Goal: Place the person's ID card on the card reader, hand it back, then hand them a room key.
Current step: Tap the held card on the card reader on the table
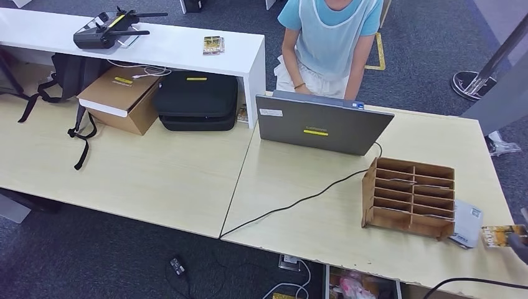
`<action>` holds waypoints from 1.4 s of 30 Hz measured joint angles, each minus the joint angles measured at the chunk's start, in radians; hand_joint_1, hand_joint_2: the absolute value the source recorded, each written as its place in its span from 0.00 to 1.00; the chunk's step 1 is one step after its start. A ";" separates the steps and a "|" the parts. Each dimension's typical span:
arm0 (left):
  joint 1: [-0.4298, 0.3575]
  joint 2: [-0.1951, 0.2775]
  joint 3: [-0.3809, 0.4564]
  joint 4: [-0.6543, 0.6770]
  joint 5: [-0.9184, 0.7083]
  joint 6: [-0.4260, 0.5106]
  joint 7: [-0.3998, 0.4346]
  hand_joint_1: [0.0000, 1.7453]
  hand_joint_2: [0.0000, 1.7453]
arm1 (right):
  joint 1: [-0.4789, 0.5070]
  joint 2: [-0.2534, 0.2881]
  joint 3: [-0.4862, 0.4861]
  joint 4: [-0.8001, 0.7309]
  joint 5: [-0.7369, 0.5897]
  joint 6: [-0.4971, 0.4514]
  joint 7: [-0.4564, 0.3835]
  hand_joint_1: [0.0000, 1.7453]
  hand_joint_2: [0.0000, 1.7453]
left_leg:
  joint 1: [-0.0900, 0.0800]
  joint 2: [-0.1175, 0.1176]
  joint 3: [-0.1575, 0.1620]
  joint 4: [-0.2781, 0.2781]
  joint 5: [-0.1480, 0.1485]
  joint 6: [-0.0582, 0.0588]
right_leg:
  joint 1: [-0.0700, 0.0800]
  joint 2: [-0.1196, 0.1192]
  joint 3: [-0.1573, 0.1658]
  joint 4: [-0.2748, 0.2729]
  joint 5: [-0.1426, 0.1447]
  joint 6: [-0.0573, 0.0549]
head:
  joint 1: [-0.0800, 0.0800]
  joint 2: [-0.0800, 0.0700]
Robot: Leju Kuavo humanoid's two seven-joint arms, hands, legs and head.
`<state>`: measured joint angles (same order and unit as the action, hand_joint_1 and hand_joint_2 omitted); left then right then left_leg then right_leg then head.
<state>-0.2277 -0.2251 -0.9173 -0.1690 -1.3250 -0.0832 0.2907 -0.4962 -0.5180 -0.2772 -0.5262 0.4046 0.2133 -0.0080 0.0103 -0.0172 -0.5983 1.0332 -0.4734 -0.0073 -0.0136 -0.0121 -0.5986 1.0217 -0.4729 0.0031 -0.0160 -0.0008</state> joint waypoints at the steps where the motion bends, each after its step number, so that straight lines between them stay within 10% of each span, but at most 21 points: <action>1: 0.001 0.000 0.002 0.000 0.001 0.000 0.000 0.00 0.00 | -0.003 0.001 0.002 0.002 0.001 -0.002 0.000 1.00 1.00 | 0.000 0.000 0.000 0.000 0.000 0.000 | 0.000 0.000 0.000 0.000 0.000 0.000 | 0.000 0.000; 24: 0.007 0.000 0.026 0.000 0.023 0.000 0.000 0.00 0.00 | -0.057 0.046 0.010 0.013 -0.006 -0.272 -0.055 1.00 1.00 | 0.000 0.000 0.000 0.000 0.000 0.000 | 0.000 0.000 0.000 0.000 0.000 0.000 | 0.000 0.000; 42: 0.012 0.002 0.044 0.000 0.038 0.000 0.000 0.00 0.00 | -0.055 0.075 -0.051 -0.016 -0.306 0.042 -0.126 1.00 1.00 | 0.000 0.000 0.000 0.000 0.000 0.000 | 0.000 0.000 0.000 0.000 0.000 0.000 | 0.000 0.000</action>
<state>-0.2155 -0.2228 -0.8732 -0.1690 -1.2871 -0.0832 0.2907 -0.5508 -0.4429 -0.3279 -0.5425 0.0988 0.2548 -0.1335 0.0103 -0.0172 -0.5980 1.0332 -0.4734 -0.0073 -0.0136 -0.0121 -0.5986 1.0217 -0.4729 0.0031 -0.0160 -0.0008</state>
